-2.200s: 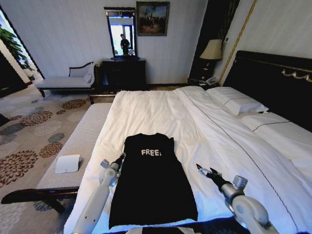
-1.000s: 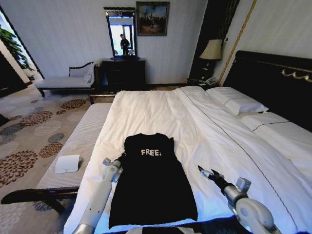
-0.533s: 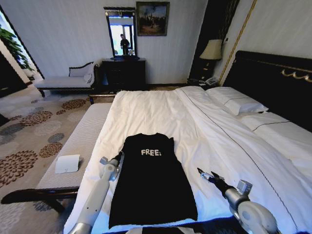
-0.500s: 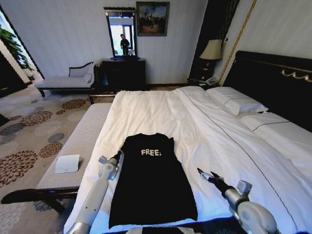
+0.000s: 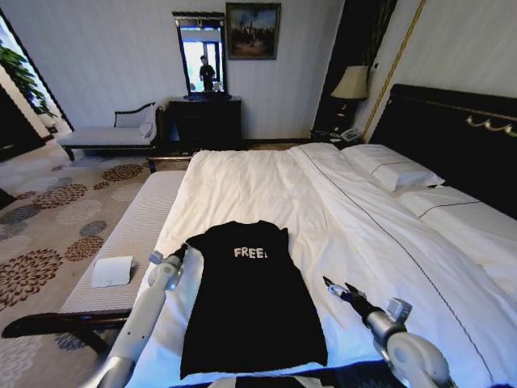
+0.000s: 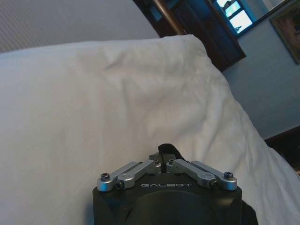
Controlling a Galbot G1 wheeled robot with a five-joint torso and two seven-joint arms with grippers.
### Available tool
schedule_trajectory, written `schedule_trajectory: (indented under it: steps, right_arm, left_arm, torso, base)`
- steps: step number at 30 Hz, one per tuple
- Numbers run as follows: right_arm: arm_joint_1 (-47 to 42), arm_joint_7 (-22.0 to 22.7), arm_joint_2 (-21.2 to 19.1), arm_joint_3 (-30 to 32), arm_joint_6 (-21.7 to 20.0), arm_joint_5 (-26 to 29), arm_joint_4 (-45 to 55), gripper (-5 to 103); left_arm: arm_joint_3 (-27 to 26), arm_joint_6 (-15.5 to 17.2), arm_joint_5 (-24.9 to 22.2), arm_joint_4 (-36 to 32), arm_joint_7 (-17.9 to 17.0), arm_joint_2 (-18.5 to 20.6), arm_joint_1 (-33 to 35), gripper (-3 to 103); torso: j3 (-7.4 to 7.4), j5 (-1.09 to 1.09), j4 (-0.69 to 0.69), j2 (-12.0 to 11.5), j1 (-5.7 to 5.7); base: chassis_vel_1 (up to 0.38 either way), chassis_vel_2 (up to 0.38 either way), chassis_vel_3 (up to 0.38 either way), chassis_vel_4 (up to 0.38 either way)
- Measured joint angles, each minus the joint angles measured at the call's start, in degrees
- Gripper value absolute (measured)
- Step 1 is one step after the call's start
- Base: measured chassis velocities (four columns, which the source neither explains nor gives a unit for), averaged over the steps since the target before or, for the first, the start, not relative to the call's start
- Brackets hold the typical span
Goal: Fold the clothes on the bed.
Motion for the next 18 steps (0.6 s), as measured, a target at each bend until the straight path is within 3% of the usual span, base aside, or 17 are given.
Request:
schedule_trajectory:
  steps: [10, 18]
  right_arm:
    - [2.01, -0.34, -0.24, -1.36, 0.74, 0.17, -0.52, 100]
    - [2.72, -1.07, 1.06, -2.74, 1.50, -2.87, -0.72, 100]
  left_arm:
    - [-0.39, 0.41, 0.65, -0.19, -0.78, 1.21, -0.85, 0]
    - [0.08, -0.03, 4.31, -2.56, -0.69, 1.12, 0.30, 0]
  torso:
    - [0.00, 0.01, 0.01, 0.00, 0.00]
    - [0.00, 0.00, 0.01, 0.00, 0.00]
  base:
    - [0.000, 0.000, 0.000, 0.000]
    - [0.000, 0.000, 0.000, 0.000]
